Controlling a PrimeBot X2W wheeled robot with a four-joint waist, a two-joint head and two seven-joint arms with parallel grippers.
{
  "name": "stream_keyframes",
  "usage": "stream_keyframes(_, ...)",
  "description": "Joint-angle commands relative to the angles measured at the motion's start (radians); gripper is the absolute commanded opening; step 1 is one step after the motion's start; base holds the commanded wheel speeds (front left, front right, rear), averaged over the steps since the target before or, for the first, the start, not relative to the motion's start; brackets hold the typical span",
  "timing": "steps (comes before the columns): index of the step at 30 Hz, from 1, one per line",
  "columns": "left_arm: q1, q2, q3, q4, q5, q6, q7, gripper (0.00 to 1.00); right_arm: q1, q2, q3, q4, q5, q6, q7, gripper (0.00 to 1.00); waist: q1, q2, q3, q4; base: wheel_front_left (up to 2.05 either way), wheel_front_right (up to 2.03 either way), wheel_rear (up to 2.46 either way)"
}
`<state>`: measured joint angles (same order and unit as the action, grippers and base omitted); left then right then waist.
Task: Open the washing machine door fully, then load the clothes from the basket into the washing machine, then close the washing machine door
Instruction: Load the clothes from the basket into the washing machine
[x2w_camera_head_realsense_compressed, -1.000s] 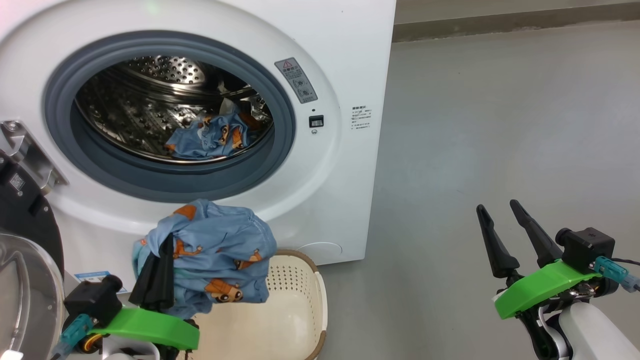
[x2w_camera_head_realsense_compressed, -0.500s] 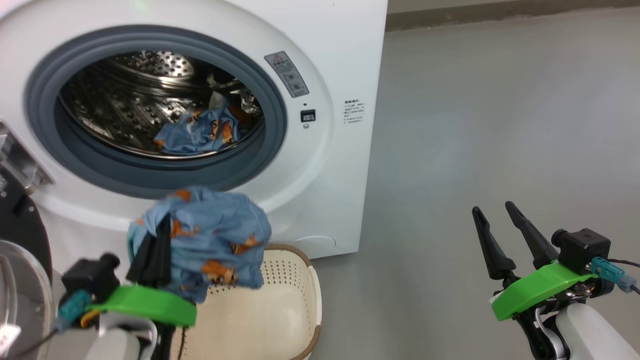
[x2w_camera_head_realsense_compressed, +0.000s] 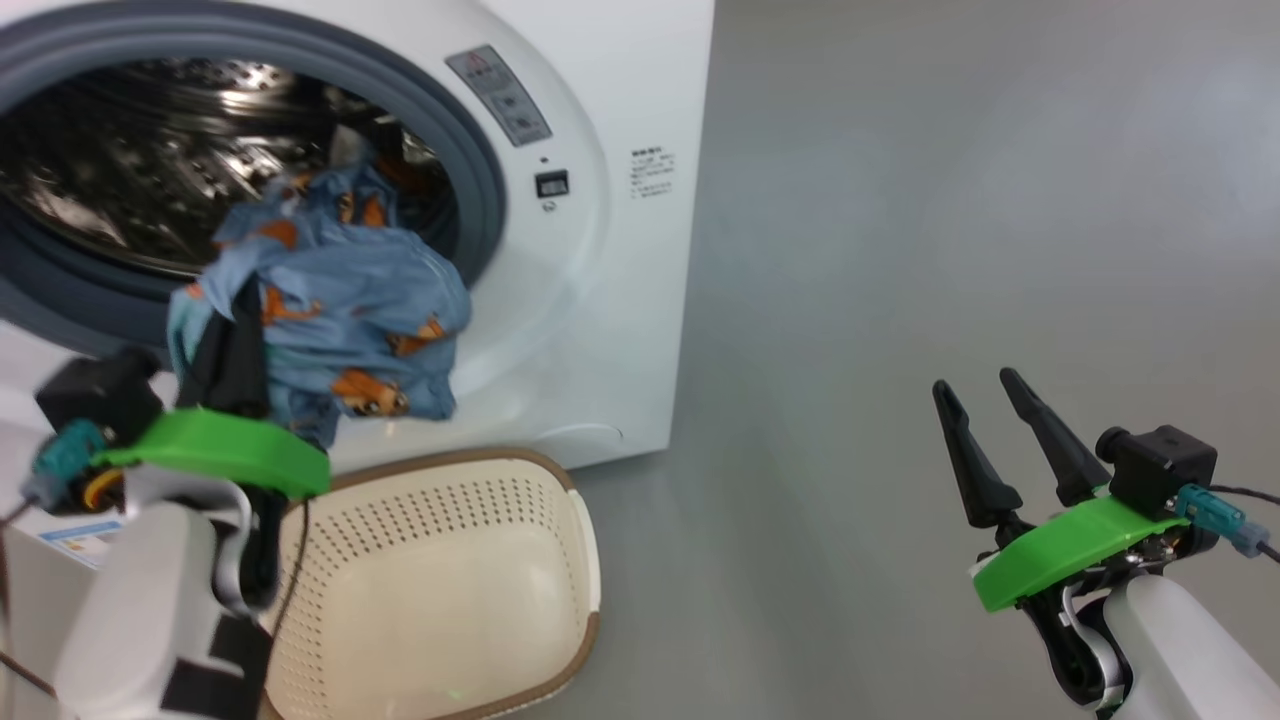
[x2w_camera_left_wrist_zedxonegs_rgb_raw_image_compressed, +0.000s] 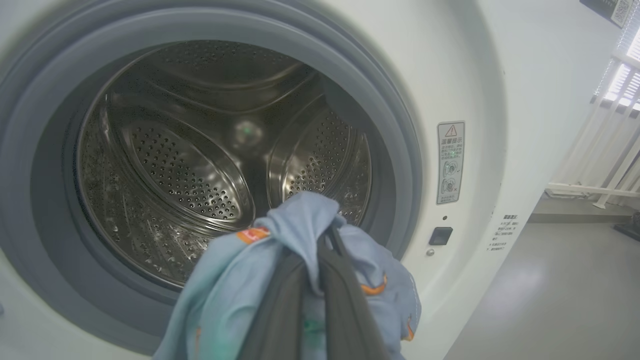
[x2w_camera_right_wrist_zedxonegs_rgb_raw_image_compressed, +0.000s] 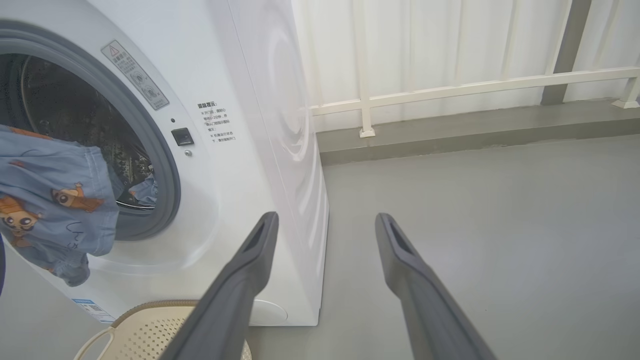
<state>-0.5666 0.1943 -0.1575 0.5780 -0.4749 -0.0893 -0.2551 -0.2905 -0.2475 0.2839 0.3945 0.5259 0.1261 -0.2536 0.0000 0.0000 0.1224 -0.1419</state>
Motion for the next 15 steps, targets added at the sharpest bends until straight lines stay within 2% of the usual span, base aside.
stream_keyframes(1, -0.071, 0.04, 0.043, 0.017, 0.018, -0.011, -0.007, 0.0, -0.029, -0.009, 0.008, -0.028, -0.012, 0.005, -0.008, 1.0, 0.0, 0.0, 0.053, -0.042, 0.0, 0.0, 0.0)
stream_keyframes(8, -0.258, 0.089, 0.072, 0.179, 0.041, -0.025, -0.007, 0.0, -0.051, 0.014, -0.011, -0.06, -0.033, 0.005, -0.008, 1.0, 0.0, 0.0, 0.185, -0.096, 0.0, 0.0, 0.0)
stream_keyframes(15, -0.486, 0.144, 0.05, 0.367, 0.065, -0.033, -0.002, 0.0, -0.07, 0.067, -0.028, -0.104, -0.074, 0.005, -0.008, 1.0, 0.0, 0.0, 0.335, -0.146, 0.0, 0.0, 0.0)
